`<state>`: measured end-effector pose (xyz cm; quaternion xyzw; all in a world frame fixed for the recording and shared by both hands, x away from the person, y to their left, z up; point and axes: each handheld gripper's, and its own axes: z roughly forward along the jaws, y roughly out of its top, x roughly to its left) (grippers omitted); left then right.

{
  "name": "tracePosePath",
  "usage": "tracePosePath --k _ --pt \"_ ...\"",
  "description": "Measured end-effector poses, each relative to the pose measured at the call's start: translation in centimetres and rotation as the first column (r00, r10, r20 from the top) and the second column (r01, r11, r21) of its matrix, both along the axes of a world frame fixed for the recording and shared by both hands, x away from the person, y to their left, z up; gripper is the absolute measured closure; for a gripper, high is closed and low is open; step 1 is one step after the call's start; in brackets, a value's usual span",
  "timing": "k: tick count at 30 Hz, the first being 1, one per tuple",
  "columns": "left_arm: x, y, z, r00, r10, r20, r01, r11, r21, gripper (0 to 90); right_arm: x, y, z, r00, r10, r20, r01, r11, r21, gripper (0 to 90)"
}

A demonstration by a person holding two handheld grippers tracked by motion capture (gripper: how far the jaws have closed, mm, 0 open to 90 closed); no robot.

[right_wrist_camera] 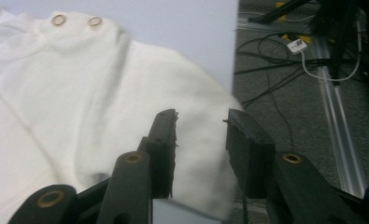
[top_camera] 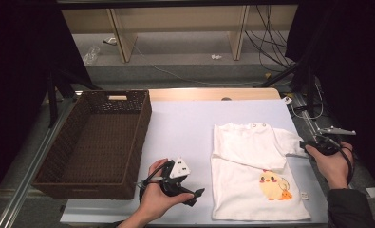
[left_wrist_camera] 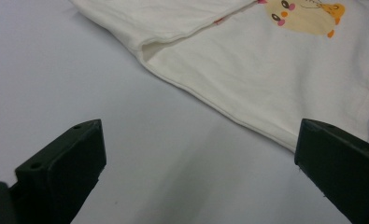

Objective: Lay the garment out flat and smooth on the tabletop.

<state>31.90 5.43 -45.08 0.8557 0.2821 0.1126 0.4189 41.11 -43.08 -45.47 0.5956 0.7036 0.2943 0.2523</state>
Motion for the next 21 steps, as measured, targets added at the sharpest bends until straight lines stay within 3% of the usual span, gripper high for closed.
tracePosePath --k 11,17,21 --pt "0.0 0.0 0.0 1.0000 0.001 -0.001 -0.001 1.0000 0.001 1.8 -0.9 3.6 -0.1 0.9905 0.123 -0.062 -0.119 0.991 0.066 64.9" --pt "0.0 0.0 0.0 1.0000 0.000 -0.001 0.000 1.0000 0.002 1.9 -1.9 5.2 0.2 0.9834 0.146 -0.108 -0.134 0.985 0.110 66.6" --pt "-0.1 0.0 0.0 1.0000 0.001 0.000 -0.001 1.0000 0.001 1.9 -2.4 5.7 0.2 0.9788 0.142 -0.147 -0.130 0.987 0.093 68.3"
